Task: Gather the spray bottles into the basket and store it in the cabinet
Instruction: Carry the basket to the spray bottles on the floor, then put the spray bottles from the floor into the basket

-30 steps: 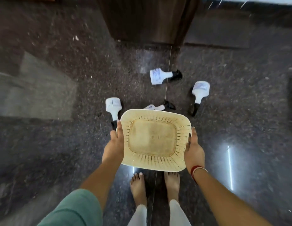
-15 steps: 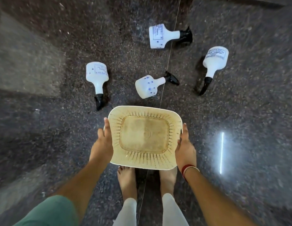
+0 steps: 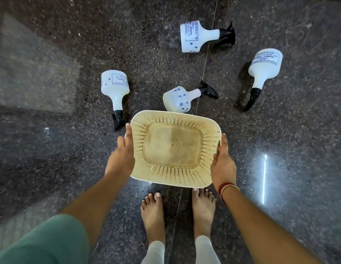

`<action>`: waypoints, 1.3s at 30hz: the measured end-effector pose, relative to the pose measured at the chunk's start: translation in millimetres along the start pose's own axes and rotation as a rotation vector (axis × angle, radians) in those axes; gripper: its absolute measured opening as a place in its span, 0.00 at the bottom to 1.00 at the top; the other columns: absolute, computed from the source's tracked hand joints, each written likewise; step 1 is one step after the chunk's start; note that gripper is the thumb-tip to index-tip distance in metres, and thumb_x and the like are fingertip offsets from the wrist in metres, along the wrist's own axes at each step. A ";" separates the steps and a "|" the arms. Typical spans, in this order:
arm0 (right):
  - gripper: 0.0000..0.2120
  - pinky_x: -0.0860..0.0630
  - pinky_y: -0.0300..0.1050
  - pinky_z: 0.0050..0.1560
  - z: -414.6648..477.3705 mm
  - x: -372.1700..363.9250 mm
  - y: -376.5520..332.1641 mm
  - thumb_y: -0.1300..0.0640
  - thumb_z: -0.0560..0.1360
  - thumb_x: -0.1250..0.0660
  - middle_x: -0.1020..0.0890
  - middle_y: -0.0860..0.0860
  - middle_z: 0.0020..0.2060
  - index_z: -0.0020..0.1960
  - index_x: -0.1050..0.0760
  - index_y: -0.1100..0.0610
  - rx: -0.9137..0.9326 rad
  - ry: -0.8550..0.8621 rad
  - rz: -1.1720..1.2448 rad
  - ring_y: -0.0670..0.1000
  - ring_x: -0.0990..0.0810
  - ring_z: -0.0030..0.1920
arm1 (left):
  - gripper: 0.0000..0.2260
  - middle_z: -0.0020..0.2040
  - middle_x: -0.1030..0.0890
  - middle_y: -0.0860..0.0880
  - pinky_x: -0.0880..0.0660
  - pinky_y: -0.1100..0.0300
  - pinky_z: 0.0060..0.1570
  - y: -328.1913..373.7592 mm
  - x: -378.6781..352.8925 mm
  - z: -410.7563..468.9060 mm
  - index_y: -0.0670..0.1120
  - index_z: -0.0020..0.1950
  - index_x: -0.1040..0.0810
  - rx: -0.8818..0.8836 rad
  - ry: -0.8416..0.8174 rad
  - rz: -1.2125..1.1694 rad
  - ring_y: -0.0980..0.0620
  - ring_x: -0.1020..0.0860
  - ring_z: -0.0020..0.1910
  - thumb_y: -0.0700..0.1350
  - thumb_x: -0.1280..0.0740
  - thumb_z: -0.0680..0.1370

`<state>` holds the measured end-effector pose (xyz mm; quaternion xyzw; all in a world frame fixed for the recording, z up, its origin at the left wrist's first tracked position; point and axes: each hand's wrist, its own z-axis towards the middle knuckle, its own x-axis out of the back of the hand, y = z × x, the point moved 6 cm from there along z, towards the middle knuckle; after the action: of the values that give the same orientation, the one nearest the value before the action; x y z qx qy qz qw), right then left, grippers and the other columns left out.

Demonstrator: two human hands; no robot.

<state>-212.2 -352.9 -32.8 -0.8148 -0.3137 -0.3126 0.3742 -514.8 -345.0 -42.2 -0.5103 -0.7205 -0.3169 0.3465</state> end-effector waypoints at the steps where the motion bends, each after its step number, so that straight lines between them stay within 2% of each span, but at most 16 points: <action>1: 0.34 0.24 0.56 0.50 2.6 -0.5 -1.0 0.61 0.78 0.44 0.18 0.58 0.53 0.76 0.57 0.45 -0.003 0.002 -0.005 0.60 0.19 0.45 | 0.41 0.54 0.34 0.42 0.42 0.62 0.20 0.0 0.8 1.1 0.45 0.76 0.66 -0.001 0.002 0.001 0.52 0.35 0.25 0.31 0.41 0.74; 5: 0.34 0.24 0.56 0.49 7.5 -2.2 -3.8 0.62 0.78 0.45 0.19 0.58 0.53 0.76 0.58 0.44 -0.005 0.004 -0.026 0.61 0.20 0.45 | 0.40 0.54 0.34 0.40 0.37 0.58 0.23 1.2 0.6 1.1 0.45 0.76 0.65 -0.004 0.003 -0.027 0.50 0.33 0.25 0.30 0.43 0.74; 8: 0.33 0.23 0.57 0.48 7.8 -3.1 -3.2 0.62 0.78 0.45 0.19 0.59 0.51 0.76 0.58 0.45 0.005 0.005 -0.049 0.60 0.20 0.44 | 0.40 0.54 0.33 0.41 0.37 0.58 0.22 0.9 1.9 2.7 0.46 0.77 0.63 0.001 0.018 -0.036 0.50 0.33 0.26 0.32 0.40 0.75; 11: 0.33 0.22 0.58 0.47 9.3 -3.3 -5.3 0.63 0.78 0.45 0.26 0.60 0.62 0.76 0.56 0.46 0.022 0.004 -0.065 0.62 0.20 0.47 | 0.38 0.56 0.33 0.42 0.33 0.55 0.25 1.7 6.5 4.2 0.46 0.77 0.61 -0.021 0.011 -0.042 0.47 0.29 0.31 0.38 0.39 0.76; 13: 0.32 0.22 0.62 0.50 9.9 -3.5 -8.2 0.62 0.78 0.43 0.37 0.59 0.72 0.76 0.54 0.48 0.020 -0.006 -0.083 0.65 0.22 0.53 | 0.34 0.58 0.31 0.42 0.26 0.50 0.35 2.8 14.2 3.3 0.45 0.77 0.57 -0.060 0.032 -0.028 0.43 0.23 0.44 0.49 0.39 0.79; 15: 0.30 0.30 0.67 0.61 13.5 -0.9 -8.9 0.56 0.78 0.40 0.45 0.59 0.75 0.76 0.50 0.52 -0.003 0.022 -0.156 0.67 0.30 0.65 | 0.31 0.60 0.29 0.42 0.28 0.43 0.50 2.2 25.1 1.6 0.44 0.76 0.47 -0.071 0.120 -0.005 0.40 0.26 0.55 0.58 0.44 0.79; 17: 0.30 0.42 0.68 0.69 21.0 7.3 -16.1 0.49 0.78 0.41 0.47 0.60 0.76 0.75 0.47 0.55 -0.005 0.093 -0.235 0.65 0.40 0.72 | 0.30 0.61 0.28 0.41 0.32 0.41 0.57 1.5 35.8 1.6 0.44 0.74 0.42 -0.060 0.195 -0.030 0.40 0.28 0.59 0.61 0.48 0.78; 19: 0.29 0.52 0.67 0.72 31.1 17.5 -31.4 0.44 0.79 0.44 0.48 0.59 0.76 0.75 0.46 0.55 0.050 0.154 -0.265 0.63 0.43 0.74 | 0.30 0.64 0.30 0.42 0.37 0.40 0.64 0.5 44.8 7.3 0.45 0.74 0.41 -0.029 0.232 -0.096 0.40 0.31 0.63 0.62 0.50 0.78; 22: 0.28 0.56 0.64 0.72 49.6 27.1 -63.7 0.42 0.79 0.47 0.47 0.58 0.76 0.75 0.45 0.54 0.194 0.189 -0.269 0.61 0.44 0.75 | 0.28 0.66 0.31 0.42 0.45 0.40 0.72 -1.8 58.1 24.3 0.44 0.73 0.41 0.001 0.276 -0.224 0.40 0.35 0.68 0.59 0.45 0.79; 25: 0.27 0.57 0.62 0.73 66.3 31.1 -94.4 0.43 0.80 0.47 0.46 0.58 0.76 0.75 0.43 0.54 0.324 0.202 -0.265 0.61 0.43 0.74 | 0.26 0.62 0.28 0.43 0.42 0.39 0.70 -14.7 68.4 39.1 0.42 0.70 0.38 0.153 0.358 -0.496 0.41 0.32 0.66 0.50 0.35 0.76; 27: 0.27 0.57 0.62 0.73 75.7 29.3 -113.0 0.44 0.79 0.45 0.46 0.59 0.76 0.74 0.43 0.55 0.413 0.195 -0.296 0.62 0.43 0.74 | 0.26 0.63 0.28 0.43 0.41 0.40 0.69 -27.6 68.0 44.6 0.42 0.70 0.37 0.294 0.398 -0.584 0.42 0.32 0.66 0.47 0.33 0.75; 31: 0.27 0.52 0.64 0.73 104.3 20.8 -143.9 0.49 0.78 0.41 0.45 0.59 0.75 0.74 0.42 0.56 0.493 0.135 -0.392 0.64 0.41 0.73 | 0.28 0.69 0.33 0.42 0.46 0.42 0.73 -45.7 54.9 62.0 0.44 0.71 0.40 0.401 0.301 -0.463 0.42 0.39 0.72 0.49 0.34 0.75; 36: 0.24 0.40 0.65 0.70 142.3 -1.9 -162.6 0.52 0.77 0.38 0.45 0.58 0.74 0.71 0.38 0.56 0.401 0.006 -0.437 0.68 0.33 0.67 | 0.29 0.71 0.35 0.41 0.46 0.41 0.72 -60.8 43.6 98.1 0.43 0.71 0.40 0.426 0.175 -0.346 0.41 0.42 0.74 0.53 0.35 0.76; 39: 0.23 0.37 0.65 0.67 150.5 -18.5 -167.5 0.50 0.78 0.39 0.45 0.57 0.74 0.70 0.37 0.56 0.384 -0.030 -0.444 0.68 0.33 0.65 | 0.32 0.71 0.34 0.40 0.44 0.40 0.72 -64.3 36.2 122.7 0.41 0.71 0.39 0.465 0.095 -0.327 0.40 0.40 0.73 0.58 0.35 0.75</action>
<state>-306.8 -149.1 -56.3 -0.6448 -0.5434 -0.3096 0.4393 -606.4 -244.8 -87.7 -0.2790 -0.8294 -0.2184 0.4320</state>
